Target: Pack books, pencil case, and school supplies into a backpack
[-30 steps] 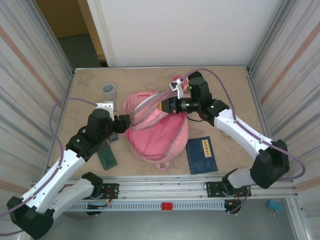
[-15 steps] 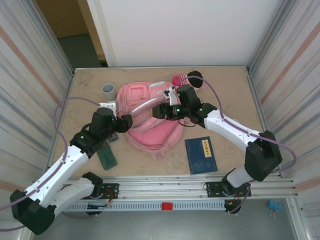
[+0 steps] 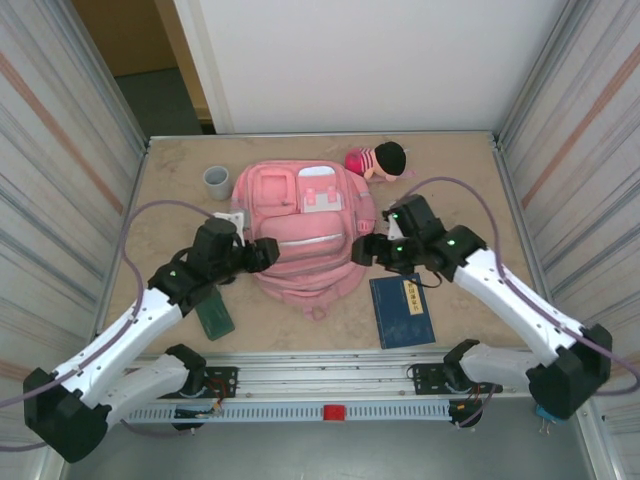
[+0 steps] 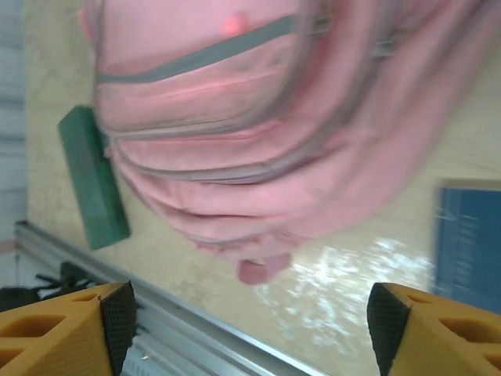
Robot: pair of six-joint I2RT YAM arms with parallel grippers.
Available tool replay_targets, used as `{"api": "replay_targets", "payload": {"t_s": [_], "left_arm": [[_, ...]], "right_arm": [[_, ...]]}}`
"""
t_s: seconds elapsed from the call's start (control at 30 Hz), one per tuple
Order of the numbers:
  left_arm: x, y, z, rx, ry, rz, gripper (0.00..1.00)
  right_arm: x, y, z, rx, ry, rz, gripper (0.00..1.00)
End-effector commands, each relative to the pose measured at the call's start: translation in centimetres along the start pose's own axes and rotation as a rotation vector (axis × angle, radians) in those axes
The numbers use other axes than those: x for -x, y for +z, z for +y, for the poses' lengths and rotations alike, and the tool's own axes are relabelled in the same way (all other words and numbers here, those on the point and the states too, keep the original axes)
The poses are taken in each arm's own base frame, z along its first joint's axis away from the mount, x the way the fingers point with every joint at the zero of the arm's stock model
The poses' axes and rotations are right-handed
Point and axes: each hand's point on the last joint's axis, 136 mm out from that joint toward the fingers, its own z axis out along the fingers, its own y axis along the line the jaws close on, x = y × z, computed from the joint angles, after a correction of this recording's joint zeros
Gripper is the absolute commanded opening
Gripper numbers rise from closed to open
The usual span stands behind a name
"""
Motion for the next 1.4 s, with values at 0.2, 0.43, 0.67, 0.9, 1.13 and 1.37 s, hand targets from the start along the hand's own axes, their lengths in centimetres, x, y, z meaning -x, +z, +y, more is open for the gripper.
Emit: {"api": "replay_targets", "payload": {"t_s": [0.2, 0.43, 0.67, 0.9, 1.13, 1.37], "left_arm": [[-3.7, 6.2, -10.0, -0.267, 0.046, 0.143, 0.6], [-9.2, 10.1, -14.7, -0.295, 0.023, 0.365, 0.61], [-13.1, 14.0, -14.9, -0.267, -0.191, 0.485, 0.59], [-17.0, 16.5, -14.9, -0.165, -0.26, 0.6, 0.57], [-18.1, 18.4, -15.3, -0.139, -0.262, 0.641, 0.56], [-18.3, 19.1, -13.5, -0.077, -0.27, 0.639, 0.59]], "right_arm": [[-0.7, 0.4, -8.4, -0.153, 0.162, 0.0, 0.79], [-3.0, 2.7, -14.8, -0.302, 0.37, -0.017, 0.79], [-4.3, 3.9, -18.4, -0.343, 0.495, -0.071, 0.76], [-5.0, 5.0, -19.2, -0.297, 0.568, -0.074, 0.66], [-5.6, 5.3, -19.5, -0.296, 0.581, -0.071, 0.53], [-6.7, 6.2, -20.0, -0.306, 0.595, -0.027, 0.46]]}}
